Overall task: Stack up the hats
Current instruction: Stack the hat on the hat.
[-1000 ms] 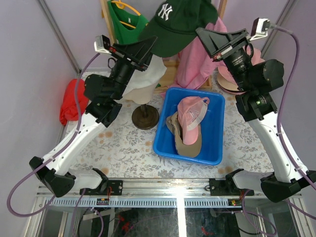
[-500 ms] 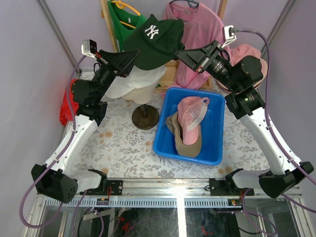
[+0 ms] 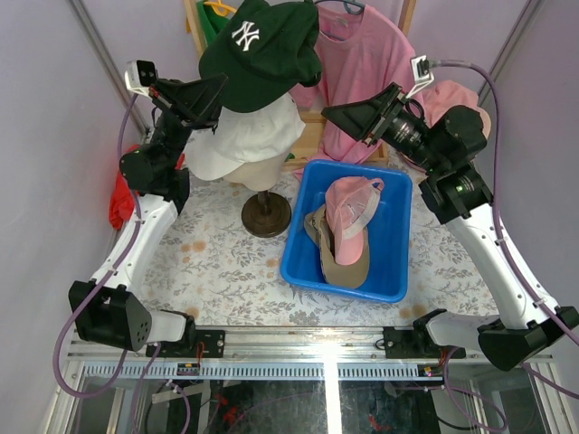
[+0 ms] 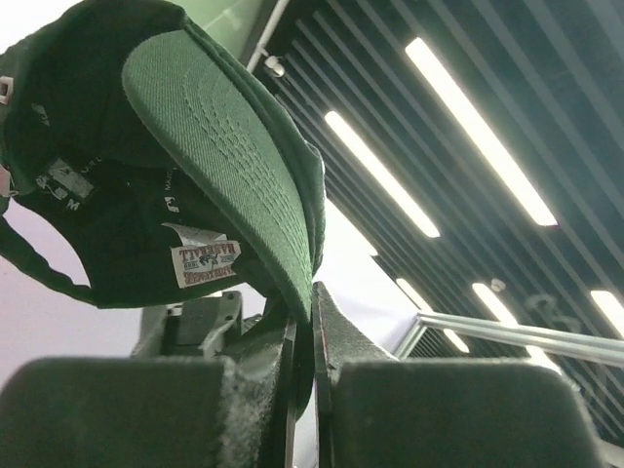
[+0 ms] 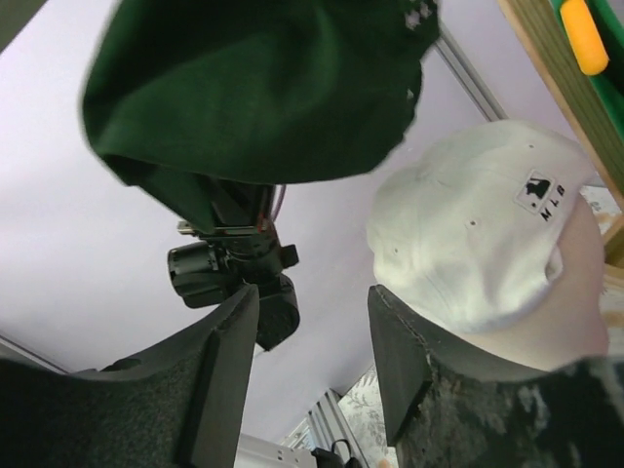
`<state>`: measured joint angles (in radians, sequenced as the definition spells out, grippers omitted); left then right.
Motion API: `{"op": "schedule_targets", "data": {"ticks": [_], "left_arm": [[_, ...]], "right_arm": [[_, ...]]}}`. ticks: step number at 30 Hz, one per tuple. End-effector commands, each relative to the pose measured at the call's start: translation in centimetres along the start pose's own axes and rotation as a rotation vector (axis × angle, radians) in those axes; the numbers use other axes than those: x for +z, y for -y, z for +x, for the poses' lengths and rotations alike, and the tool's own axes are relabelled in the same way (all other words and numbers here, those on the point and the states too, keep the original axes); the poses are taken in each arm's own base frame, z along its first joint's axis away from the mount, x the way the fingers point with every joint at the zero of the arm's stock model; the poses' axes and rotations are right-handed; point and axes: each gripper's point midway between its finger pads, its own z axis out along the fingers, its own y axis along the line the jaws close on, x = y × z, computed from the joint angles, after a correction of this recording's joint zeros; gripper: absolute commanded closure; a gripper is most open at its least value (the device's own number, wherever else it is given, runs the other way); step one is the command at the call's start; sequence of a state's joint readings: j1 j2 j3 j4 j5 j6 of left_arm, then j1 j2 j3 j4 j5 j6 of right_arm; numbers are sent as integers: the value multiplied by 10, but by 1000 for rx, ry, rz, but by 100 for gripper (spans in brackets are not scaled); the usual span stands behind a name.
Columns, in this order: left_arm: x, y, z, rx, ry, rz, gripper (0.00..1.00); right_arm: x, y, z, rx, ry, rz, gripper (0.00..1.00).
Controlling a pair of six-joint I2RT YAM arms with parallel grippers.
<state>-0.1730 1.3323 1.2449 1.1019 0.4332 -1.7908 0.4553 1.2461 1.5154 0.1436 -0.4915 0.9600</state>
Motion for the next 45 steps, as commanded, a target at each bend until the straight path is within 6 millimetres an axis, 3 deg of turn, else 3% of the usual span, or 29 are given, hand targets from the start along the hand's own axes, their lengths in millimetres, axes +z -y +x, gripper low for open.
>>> {"op": "schedule_targets", "data": {"ticks": [1, 8, 16, 26, 33, 39, 45], "left_arm": [[-6, 38, 4, 6, -32, 141, 100], [-19, 21, -1, -54, -30, 136, 100], [-20, 9, -4, -94, -48, 143, 100], [-18, -3, -4, -90, -65, 116, 100], [-12, -6, -7, -78, -64, 104, 100], [-11, -9, -12, -89, -40, 103, 100], [-7, -9, -14, -97, -29, 92, 100]], "right_arm": [[-9, -1, 4, -54, -18, -3, 43], [-9, 21, 1, -49, 19, 50, 35], [16, 35, 1, 27, 4, 12, 34], [40, 32, 9, -25, -8, 21, 32], [39, 26, 24, -224, -17, 112, 32], [29, 34, 37, -379, -10, 188, 45], [44, 2, 54, -604, 13, 168, 59]]}}
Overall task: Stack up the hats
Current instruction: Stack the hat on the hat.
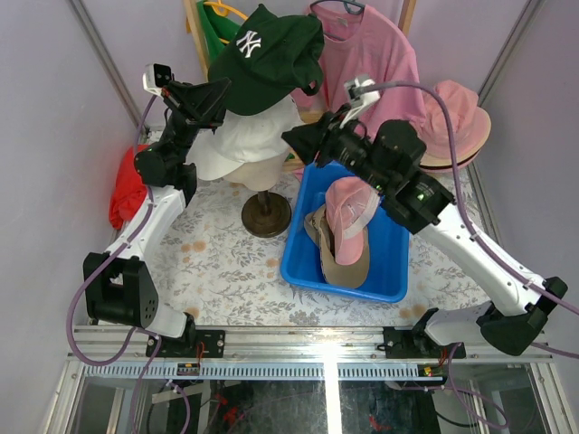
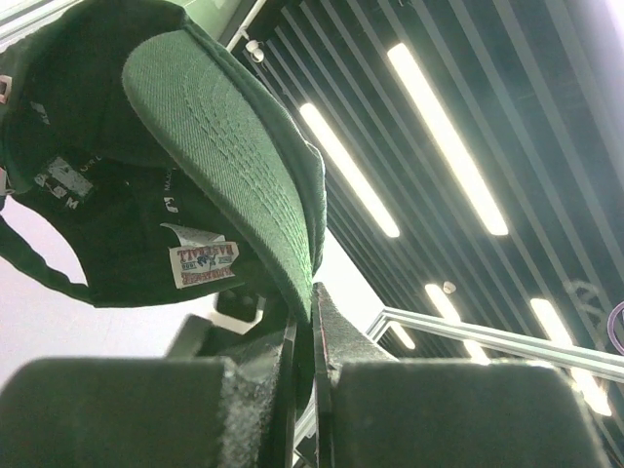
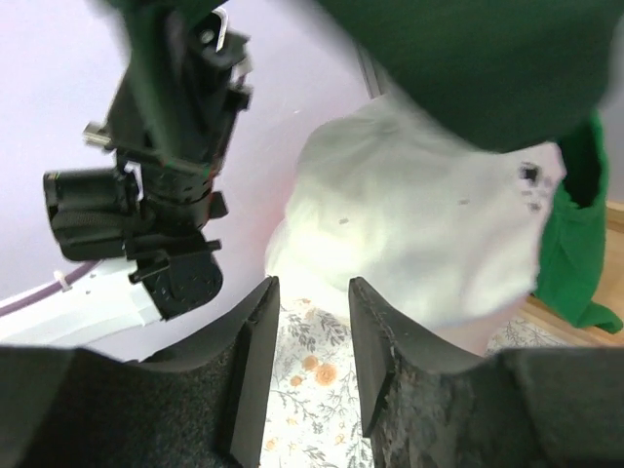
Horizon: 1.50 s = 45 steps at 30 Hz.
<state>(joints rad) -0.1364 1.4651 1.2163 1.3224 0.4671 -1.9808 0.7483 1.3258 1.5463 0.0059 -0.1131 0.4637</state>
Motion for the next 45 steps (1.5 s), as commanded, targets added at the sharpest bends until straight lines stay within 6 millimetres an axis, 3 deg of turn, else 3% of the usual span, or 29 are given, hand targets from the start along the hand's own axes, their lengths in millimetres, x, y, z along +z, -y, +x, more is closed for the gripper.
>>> {"op": "schedule_targets", "data": {"ticks": [1, 7, 12, 20, 36, 45], "left_arm": [[9, 23, 2, 39, -6, 61, 100], [7, 20, 4, 29, -7, 52, 100], [-2, 13, 4, 15, -1, 43, 100], [-18, 0, -6, 3, 6, 55, 100], [-42, -9, -21, 16, 27, 24, 100], [-57, -19, -22, 14, 27, -12, 100]], "right_arm": [[3, -26, -19, -253, 97, 30, 60], [18, -34, -17, -382, 167, 90, 65], [34, -15, -26, -446, 227, 221, 66], [61, -3, -38, -497, 280, 316, 65], [63, 64, -55, -417, 316, 492, 65], [68, 78, -54, -376, 313, 496, 65]]}}
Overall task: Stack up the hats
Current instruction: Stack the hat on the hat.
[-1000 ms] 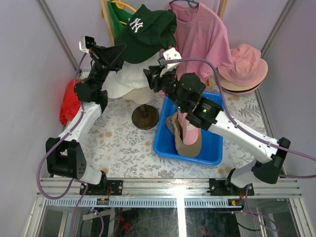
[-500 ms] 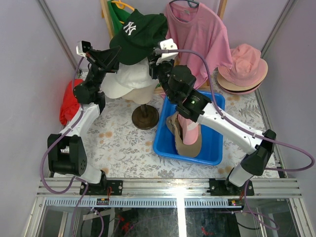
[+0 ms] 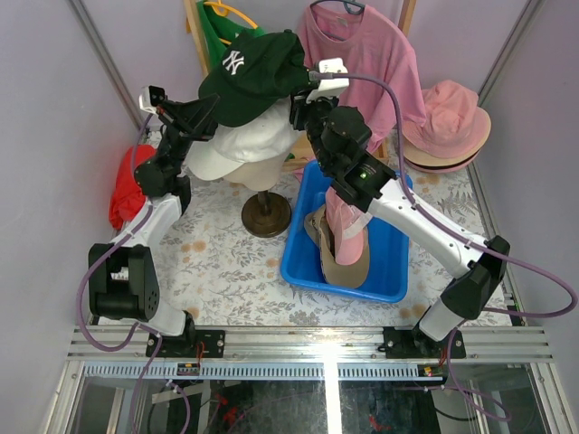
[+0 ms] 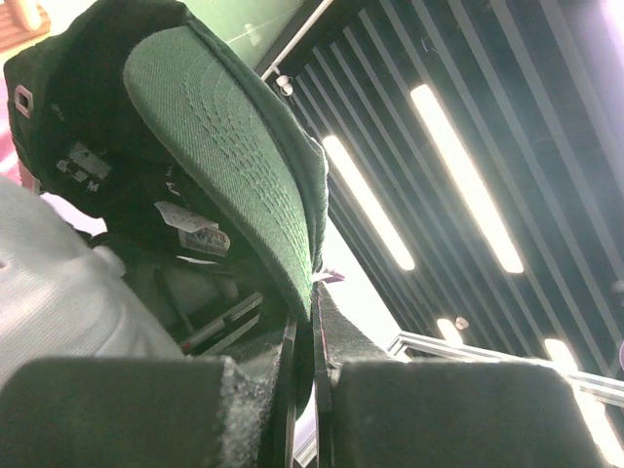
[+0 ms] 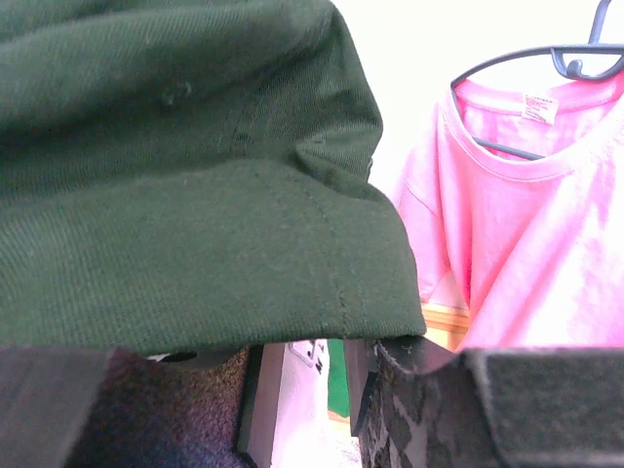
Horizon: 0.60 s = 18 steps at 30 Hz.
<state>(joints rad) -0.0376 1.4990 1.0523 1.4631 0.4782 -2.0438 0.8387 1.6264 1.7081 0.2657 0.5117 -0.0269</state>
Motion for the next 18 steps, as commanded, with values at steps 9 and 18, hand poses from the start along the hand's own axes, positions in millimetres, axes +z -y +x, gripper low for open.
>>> {"op": "schedule_targets", "data": {"ticks": [9, 18], "left_arm": [[-27, 2, 1, 30, -41, 4, 100], [-38, 2, -4, 32, -40, -30, 100]], "right_arm": [[12, 9, -17, 86, 53, 28, 66], [10, 18, -10, 84, 40, 42, 66]]}}
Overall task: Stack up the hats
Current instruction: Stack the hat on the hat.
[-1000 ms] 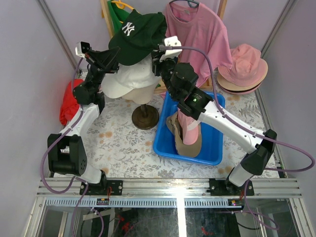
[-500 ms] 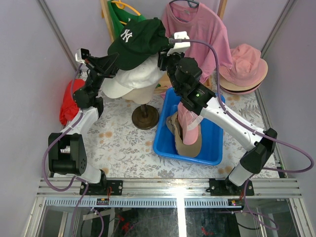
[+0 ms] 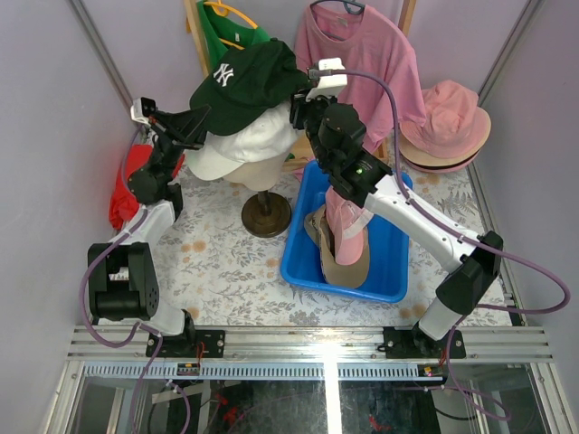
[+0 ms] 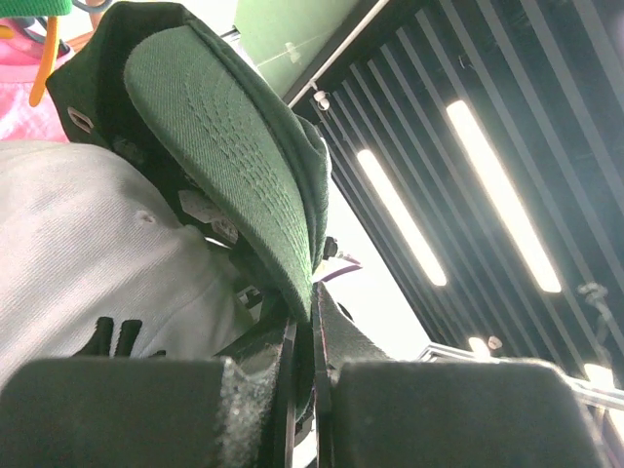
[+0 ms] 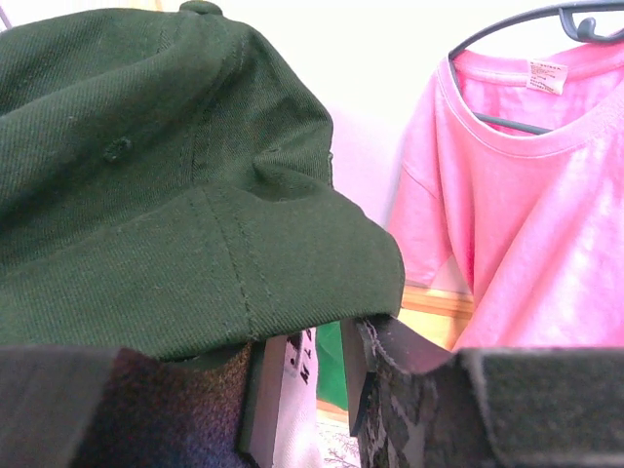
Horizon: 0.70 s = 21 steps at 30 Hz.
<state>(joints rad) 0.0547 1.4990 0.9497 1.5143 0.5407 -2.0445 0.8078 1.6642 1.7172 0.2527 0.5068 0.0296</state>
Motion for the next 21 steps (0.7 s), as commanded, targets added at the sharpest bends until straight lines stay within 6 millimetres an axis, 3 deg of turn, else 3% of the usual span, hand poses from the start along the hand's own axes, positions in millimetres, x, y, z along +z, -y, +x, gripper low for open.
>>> {"op": "schedule_targets", "data": {"ticks": [1, 10, 12, 21], "left_arm": [[-6, 19, 17, -16, -80, 40, 100], [-14, 17, 23, -89, -107, 1, 100], [-16, 16, 21, -104, -96, -5, 100], [-23, 17, 16, -147, -59, -10, 100]], "right_arm": [[-4, 10, -29, 56, 72, 15, 66], [-13, 15, -28, 62, 72, 15, 66], [-17, 18, -19, 50, 56, 18, 66], [-34, 43, -15, 48, 35, 53, 66]]}}
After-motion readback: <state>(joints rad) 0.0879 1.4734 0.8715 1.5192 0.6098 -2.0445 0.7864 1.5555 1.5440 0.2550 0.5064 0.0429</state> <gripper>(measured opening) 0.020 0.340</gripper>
